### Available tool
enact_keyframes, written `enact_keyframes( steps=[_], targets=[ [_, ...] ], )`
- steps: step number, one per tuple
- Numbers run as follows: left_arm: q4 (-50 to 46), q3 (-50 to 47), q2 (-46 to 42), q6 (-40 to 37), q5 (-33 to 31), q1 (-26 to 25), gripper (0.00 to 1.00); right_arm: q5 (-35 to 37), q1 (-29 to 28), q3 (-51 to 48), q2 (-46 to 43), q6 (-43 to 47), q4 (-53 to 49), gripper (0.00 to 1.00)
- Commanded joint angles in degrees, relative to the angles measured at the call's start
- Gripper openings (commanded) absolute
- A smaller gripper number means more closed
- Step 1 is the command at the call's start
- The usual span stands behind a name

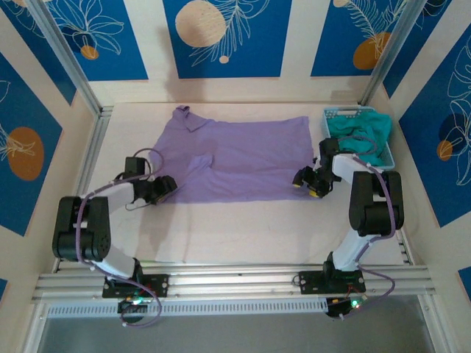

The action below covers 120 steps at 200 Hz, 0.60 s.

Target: Fold the inside-out t-shirt

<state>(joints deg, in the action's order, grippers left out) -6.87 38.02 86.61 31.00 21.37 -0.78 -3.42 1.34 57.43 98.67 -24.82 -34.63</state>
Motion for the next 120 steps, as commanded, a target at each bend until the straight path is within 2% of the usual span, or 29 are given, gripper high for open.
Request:
enact_keyframes(
  steps=[1,34,57,81,99,120],
  targets=[
    [-4.3,-6.6,-4.4,0.8,-3.4,0.8,0.57,-3.6,0.8,-4.3,-1.7,-1.1,-2.5,0.63],
    [-6.8,-15.1,-16.1,6.0,-1.8,0.8,0.57,-9.1,-1.0,-14.3,-9.1,-6.9,0.6,0.6],
    [-10.2,-19.9,-27.8,11.7,-0.7,0.8,0.57,-4.7,-3.7,-19.4,-18.3,-10.2,-1.1,0.6],
    [-15.1,-17.8,-38.0,11.9,-4.7,0.7,0.58,0.5,-5.6,-17.9,-27.0,-9.0,0.2,0.62],
    [-14.8,-11.2,-36.7,8.4,-10.4,0.8,0.66,6.8,-5.8,-13.7,-26.8,-6.1,3.9,0.65],
    [-9.5,-2.0,-26.1,4.2,-13.9,0.9,0.7,10.9,-4.8,-6.7,-18.9,-3.4,10.0,0.67]
  ],
)
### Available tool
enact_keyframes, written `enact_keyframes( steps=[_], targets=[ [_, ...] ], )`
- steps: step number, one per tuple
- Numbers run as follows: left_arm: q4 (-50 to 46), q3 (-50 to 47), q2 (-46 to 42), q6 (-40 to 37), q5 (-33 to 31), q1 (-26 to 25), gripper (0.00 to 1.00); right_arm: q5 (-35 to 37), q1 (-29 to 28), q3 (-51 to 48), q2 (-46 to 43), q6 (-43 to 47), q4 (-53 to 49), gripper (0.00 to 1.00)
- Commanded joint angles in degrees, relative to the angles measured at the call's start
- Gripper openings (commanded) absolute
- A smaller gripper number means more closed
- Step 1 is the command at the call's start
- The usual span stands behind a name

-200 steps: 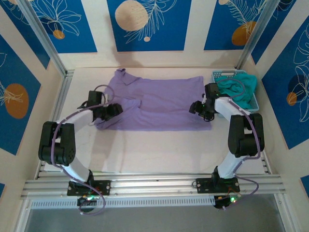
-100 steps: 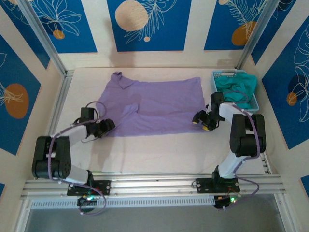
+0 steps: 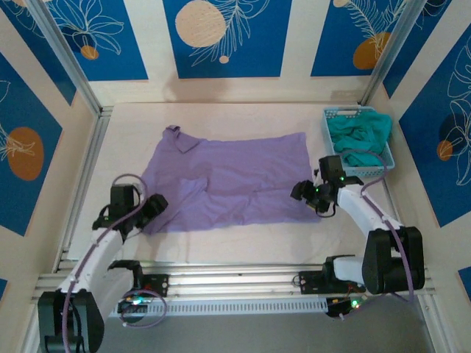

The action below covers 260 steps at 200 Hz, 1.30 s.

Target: Fold the inside-out t-shirt

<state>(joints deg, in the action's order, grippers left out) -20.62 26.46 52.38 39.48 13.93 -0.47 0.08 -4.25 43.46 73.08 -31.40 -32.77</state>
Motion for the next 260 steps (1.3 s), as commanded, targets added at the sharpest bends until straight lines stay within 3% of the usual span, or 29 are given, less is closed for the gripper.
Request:
enact_keyframes(
  steps=[1,54,94,136,153,190,212,231,260],
  targets=[
    [4.6,10.0,8.8,-4.4,-6.6,0.6,0.7,7.4,0.9,7.7,7.2,3.3,8.4,0.67],
    [15.7,33.1,38.5,-9.8,-6.3,0.8,0.73,14.7,0.8,38.3,37.2,6.0,6.5,0.69],
    [10.7,48.9,54.1,-13.4,-4.2,1.1,0.74,17.4,1.0,58.4,52.9,8.2,-1.3,0.67],
    [5.8,59.5,63.7,-15.6,-0.9,1.2,0.73,17.7,1.4,78.2,65.1,9.2,-14.5,0.63],
    [3.6,63.0,66.8,-16.5,-0.2,1.2,0.73,16.7,1.7,81.7,67.2,9.6,-16.3,0.57],
    [-1.9,72.7,73.7,-19.8,2.6,1.0,0.73,14.2,2.4,83.3,68.2,10.4,-16.3,0.26],
    [-3.9,77.3,76.7,-20.2,3.8,0.8,0.73,13.8,2.4,82.9,67.9,11.0,-15.7,0.14],
    [-4.4,79.9,78.3,-20.5,3.8,0.6,0.72,13.5,2.4,82.8,67.8,11.6,-15.4,0.06],
    [-6.9,85.2,81.8,-20.5,4.2,0.5,0.67,13.2,2.4,82.5,67.6,12.1,-14.8,0.02]
  ],
)
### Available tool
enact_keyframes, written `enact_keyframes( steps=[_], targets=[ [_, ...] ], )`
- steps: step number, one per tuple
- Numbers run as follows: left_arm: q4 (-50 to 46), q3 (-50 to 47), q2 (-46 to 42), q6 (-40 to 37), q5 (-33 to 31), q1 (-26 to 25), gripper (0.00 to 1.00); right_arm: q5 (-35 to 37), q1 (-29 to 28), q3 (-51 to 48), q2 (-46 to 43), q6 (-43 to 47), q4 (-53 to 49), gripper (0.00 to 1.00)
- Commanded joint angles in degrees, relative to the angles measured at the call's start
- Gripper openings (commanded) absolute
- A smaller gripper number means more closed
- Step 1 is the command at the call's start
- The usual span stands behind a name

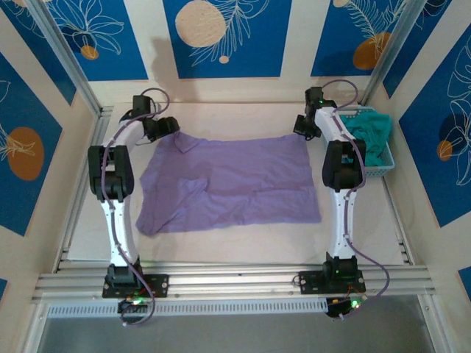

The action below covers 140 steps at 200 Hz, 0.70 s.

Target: Fold the inside-out t-shirt

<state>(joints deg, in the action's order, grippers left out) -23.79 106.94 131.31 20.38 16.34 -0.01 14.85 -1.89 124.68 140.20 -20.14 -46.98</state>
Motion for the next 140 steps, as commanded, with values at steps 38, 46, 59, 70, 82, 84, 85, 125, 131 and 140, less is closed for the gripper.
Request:
enact_keyframes(
  steps=[38,46,59,70,82,84,85,125,131,140],
  targets=[
    [-6.8,10.4,6.5,-1.4,2.7,-0.5,0.54,-1.9,0.0,1.1,0.5,1.2,-0.4,0.01],
    [-7.5,11.3,6.9,-1.4,2.8,-0.6,0.53,-2.0,0.0,1.1,0.4,1.2,-0.5,0.01],
    [-7.6,11.7,7.2,-1.6,3.0,-0.7,0.52,-2.0,0.0,0.9,0.3,1.2,-0.2,0.01],
    [-7.8,12.1,7.4,-1.6,2.8,-0.7,0.52,-2.1,0.0,0.9,0.3,1.3,-0.2,0.01],
    [-8.2,12.6,7.9,-1.6,2.8,-0.8,0.52,-2.2,0.0,0.8,0.3,1.3,-0.1,0.0],
    [-8.3,12.7,8.1,-1.6,2.9,-0.8,0.52,-2.2,0.0,0.8,0.4,1.2,-0.1,0.0],
    [-8.4,12.7,8.1,-1.6,2.9,-0.8,0.52,-2.2,0.0,0.9,0.4,1.2,-0.1,0.0],
    [-9.4,14.4,10.0,-0.9,3.6,-0.8,0.5,-2.4,0.2,0.7,0.3,1.4,0.0,0.0],
    [-9.2,14.6,10.1,-0.8,3.7,-0.8,0.48,-2.5,0.2,0.8,0.2,1.4,0.1,0.0],
    [-9.2,15.3,10.7,-0.7,3.7,-0.8,0.47,-2.5,0.3,0.7,0.3,1.4,0.1,0.0]
  ],
)
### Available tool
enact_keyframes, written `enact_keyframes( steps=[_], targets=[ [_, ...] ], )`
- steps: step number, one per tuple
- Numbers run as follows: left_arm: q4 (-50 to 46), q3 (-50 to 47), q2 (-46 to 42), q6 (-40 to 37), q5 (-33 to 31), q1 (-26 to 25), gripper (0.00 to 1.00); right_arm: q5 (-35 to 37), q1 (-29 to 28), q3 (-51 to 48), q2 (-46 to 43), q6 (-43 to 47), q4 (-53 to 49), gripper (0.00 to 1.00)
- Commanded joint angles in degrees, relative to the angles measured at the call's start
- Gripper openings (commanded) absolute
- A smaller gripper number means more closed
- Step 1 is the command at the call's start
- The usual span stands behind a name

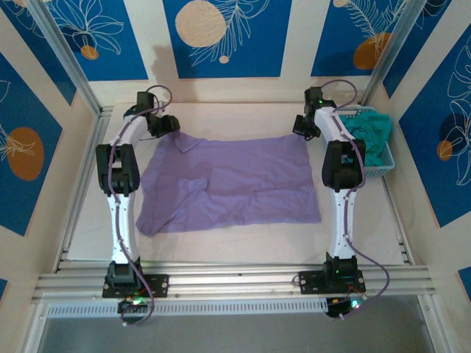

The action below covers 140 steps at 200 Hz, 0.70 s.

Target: Fold the inside-out t-shirt

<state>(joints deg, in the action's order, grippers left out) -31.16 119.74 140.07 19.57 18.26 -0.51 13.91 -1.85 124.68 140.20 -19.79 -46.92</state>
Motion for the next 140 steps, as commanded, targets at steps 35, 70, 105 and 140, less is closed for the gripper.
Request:
enact_keyframes(
  steps=[35,70,105,140],
  targets=[
    [-4.2,7.7,5.1,0.1,1.6,-0.3,0.43,-2.0,0.2,0.5,0.1,1.2,0.3,0.0],
    [-5.4,11.5,7.1,0.2,1.1,-0.3,0.39,-2.1,0.3,0.3,0.1,1.5,0.5,0.0],
    [-6.8,15.7,9.2,0.0,0.2,-0.2,0.32,-2.1,0.3,0.3,0.0,1.7,0.4,0.0],
    [-7.5,19.0,11.1,-0.1,-0.3,-0.2,0.19,-2.2,0.4,0.3,-0.1,1.8,0.4,0.0]
  ],
)
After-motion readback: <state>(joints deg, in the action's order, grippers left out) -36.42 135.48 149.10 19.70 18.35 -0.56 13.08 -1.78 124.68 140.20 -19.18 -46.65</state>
